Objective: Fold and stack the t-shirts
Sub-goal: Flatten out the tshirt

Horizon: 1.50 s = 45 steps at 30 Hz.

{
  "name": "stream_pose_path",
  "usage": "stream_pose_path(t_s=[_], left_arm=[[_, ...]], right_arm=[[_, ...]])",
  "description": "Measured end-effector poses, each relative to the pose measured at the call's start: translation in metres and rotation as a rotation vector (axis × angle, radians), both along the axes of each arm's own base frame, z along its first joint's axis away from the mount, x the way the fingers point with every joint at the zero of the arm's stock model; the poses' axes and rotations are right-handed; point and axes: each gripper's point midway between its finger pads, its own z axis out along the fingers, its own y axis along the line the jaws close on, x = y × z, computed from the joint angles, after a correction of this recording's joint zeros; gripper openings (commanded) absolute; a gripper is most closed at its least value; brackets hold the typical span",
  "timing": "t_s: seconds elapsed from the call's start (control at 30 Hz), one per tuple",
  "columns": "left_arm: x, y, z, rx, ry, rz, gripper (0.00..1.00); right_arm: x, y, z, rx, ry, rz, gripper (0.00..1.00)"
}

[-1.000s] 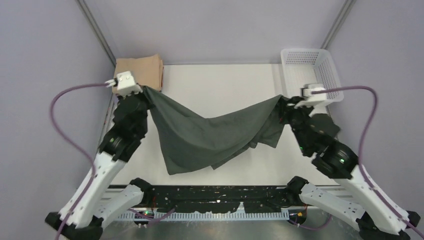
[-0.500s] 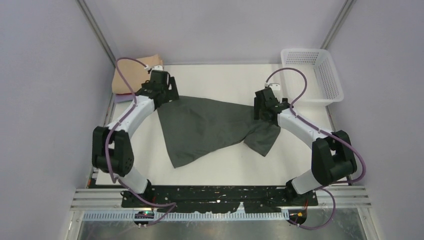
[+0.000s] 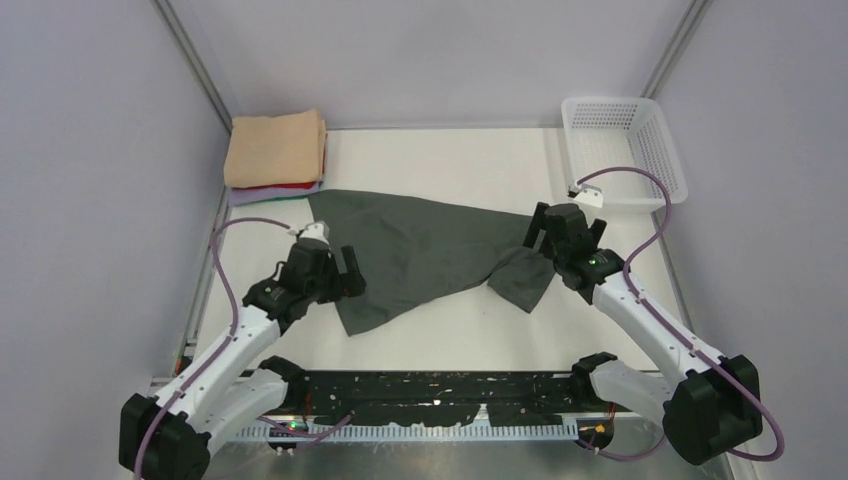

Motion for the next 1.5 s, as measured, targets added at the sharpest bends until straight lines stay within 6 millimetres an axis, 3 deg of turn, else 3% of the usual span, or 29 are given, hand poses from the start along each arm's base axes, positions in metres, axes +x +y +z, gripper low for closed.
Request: stream_pose_path(t_s=[0.13,0.27,0.37,0.57,0.83,0.93,1.2,1.33,1.5], left_arm=[[-0.052,-0.019,-0.027,0.008,0.115,-0.098,0.80],[-0.076,-0.023,-0.046,0.015,0.193,-0.107,0.64],[-0.086,-0.018,-0.065,0.027,0.252,-0.079,0.57],[-0.095,-0.014,-0.087,0.060,0.337,-0.053,0.42],[-0.091,-0.022,-0.096,0.049,0.368,-0.062,0.23],[-0.090,-0.025,-0.097,0.039,0.367,-0.067,0.01],[-0.092,-0.027,-0.096,0.025,0.364,-0.084,0.00],[-0.093,-0.026,-0.085,0.008,0.312,-0.106,0.00],[-0.087,-0.029,-0.064,-0.036,0.205,-0.140,0.00]], right_arm=[[-0.001,0.000,0.001,0.011,-0.020,-0.003,0.95],[0.000,0.000,-0.001,0.013,-0.024,-0.003,0.95],[0.000,0.000,-0.003,0.013,-0.021,-0.003,0.96],[0.000,0.000,-0.010,0.003,0.004,-0.002,0.96],[0.000,-0.001,-0.020,-0.009,0.036,-0.009,0.97],[-0.001,-0.002,-0.022,-0.013,0.043,-0.015,0.97],[-0.008,-0.004,-0.023,-0.006,0.085,-0.036,0.98],[-0.024,0.001,-0.029,0.027,0.155,-0.016,1.00],[-0.058,0.021,-0.051,0.138,0.266,0.085,0.87]])
